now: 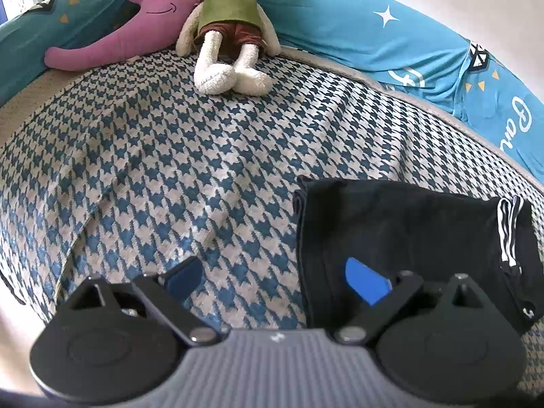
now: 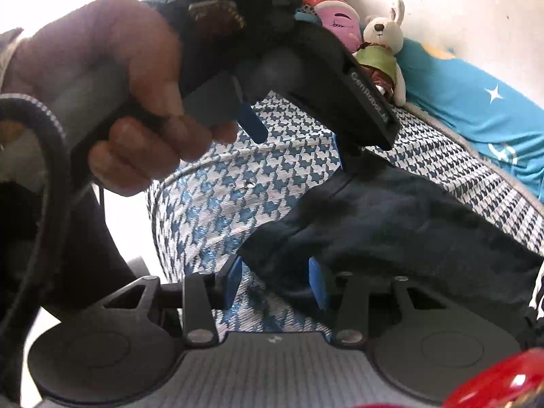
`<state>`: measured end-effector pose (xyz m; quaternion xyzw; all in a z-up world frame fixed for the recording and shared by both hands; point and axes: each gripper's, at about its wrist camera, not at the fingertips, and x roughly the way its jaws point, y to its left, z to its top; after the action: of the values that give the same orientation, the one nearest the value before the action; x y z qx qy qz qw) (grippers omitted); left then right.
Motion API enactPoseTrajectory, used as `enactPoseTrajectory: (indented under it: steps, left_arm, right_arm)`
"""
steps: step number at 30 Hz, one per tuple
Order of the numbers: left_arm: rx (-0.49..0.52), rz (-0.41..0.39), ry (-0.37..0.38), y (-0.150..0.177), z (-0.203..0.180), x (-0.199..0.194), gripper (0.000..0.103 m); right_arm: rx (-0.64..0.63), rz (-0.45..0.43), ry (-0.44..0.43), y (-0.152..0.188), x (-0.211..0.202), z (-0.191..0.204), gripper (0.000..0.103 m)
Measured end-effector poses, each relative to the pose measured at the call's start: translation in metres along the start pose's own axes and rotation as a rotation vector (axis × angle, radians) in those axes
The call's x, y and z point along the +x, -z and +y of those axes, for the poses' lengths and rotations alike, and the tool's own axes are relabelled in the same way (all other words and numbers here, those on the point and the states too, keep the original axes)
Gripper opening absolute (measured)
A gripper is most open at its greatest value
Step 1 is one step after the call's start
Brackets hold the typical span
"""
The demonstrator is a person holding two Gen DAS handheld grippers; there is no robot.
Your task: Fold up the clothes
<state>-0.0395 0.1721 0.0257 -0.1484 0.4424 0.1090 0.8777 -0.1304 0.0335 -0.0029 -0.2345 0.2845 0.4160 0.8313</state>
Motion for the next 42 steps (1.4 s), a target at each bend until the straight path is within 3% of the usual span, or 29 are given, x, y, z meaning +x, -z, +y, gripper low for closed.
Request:
enactPoseTrajectory:
  steps: [3, 5, 7, 15, 22, 25, 27, 30, 32, 36, 42]
  left_arm:
    - [-0.014, 0.019, 0.023, 0.001, 0.002, 0.003, 0.097]
    - [-0.026, 0.027, 0.033, 0.001, 0.003, 0.004, 0.097]
    - [-0.046, 0.038, 0.060, 0.001, 0.005, 0.005, 0.098]
    - [-0.084, 0.081, 0.146, 0.004, 0.005, 0.009, 0.100]
    - [-0.094, 0.133, 0.242, 0.003, -0.003, 0.016, 0.099]
    - [-0.100, 0.161, 0.281, 0.005, -0.007, 0.021, 0.078]
    - [-0.105, 0.168, 0.313, 0.005, -0.009, 0.023, 0.051]
    - [-0.105, 0.172, 0.353, 0.004, -0.014, 0.025, 0.035]
    - [-0.093, 0.166, 0.353, 0.003, -0.017, 0.023, 0.030]
    - [-0.100, 0.165, 0.360, 0.001, -0.015, 0.023, 0.029]
    - [-0.095, 0.166, 0.361, 0.001, -0.014, 0.018, 0.029]
  right_arm:
    - [-0.028, -0.003, 0.025, 0.001, 0.003, 0.002, 0.041]
    - [-0.040, -0.009, 0.037, 0.001, 0.004, 0.003, 0.030]
    - [-0.024, -0.014, 0.051, -0.001, 0.003, 0.000, 0.012]
    - [0.202, -0.082, -0.011, -0.011, -0.020, -0.036, 0.010]
    - [0.291, -0.113, -0.032, -0.016, -0.033, -0.048, 0.011]
    - [0.292, -0.105, -0.035, -0.015, -0.031, -0.048, 0.011]
    - [0.281, -0.088, -0.041, -0.015, -0.028, -0.046, 0.011]
    - [0.261, -0.061, -0.037, -0.014, -0.021, -0.041, 0.011]
    - [0.239, -0.050, -0.022, -0.012, -0.018, -0.037, 0.013]
    - [0.224, -0.049, -0.021, -0.012, -0.015, -0.034, 0.034]
    - [0.191, -0.044, -0.015, -0.012, -0.008, -0.028, 0.037]
